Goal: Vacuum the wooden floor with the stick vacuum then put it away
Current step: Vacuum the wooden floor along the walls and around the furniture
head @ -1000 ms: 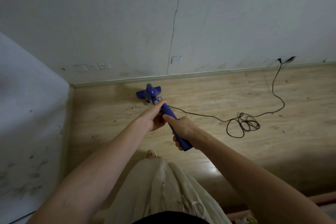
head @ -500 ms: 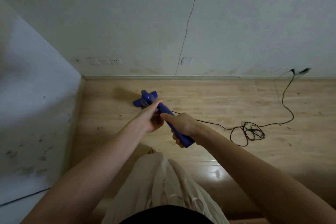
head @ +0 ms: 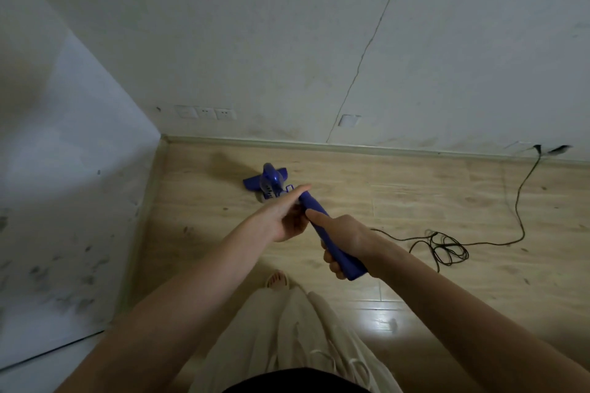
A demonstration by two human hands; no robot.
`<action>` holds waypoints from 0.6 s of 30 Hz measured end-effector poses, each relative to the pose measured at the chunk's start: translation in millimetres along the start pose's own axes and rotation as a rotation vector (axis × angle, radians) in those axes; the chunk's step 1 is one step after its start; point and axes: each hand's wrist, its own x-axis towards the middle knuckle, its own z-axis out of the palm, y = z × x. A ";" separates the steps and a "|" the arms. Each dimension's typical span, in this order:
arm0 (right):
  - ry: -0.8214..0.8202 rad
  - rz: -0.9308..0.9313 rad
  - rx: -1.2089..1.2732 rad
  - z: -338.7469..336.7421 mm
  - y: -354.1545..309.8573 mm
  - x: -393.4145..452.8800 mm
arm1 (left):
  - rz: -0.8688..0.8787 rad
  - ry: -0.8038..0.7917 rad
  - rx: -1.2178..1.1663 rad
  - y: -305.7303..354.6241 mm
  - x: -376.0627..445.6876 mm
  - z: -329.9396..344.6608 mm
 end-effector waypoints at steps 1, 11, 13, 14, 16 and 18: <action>0.005 0.004 0.004 -1.3 1.0 -0.3 | -0.005 0.004 -0.002 -1.1 1.8 2.1; 0.023 -0.069 0.040 42.4 2.2 16.3 | 0.075 0.120 -0.037 -2.1 2.0 -22.0; -0.002 -0.071 0.033 43.5 7.2 8.0 | 0.056 0.131 -0.044 -9.8 -5.2 -25.7; -0.016 -0.059 0.031 42.7 11.0 3.5 | 0.044 0.143 -0.045 -14.9 -8.8 -26.5; -0.034 -0.026 0.025 40.9 19.5 -5.1 | 0.015 0.154 -0.050 -26.4 -12.2 -28.4; -0.046 -0.011 0.019 41.8 25.8 -12.2 | 0.000 0.156 -0.065 -35.0 -13.9 -31.2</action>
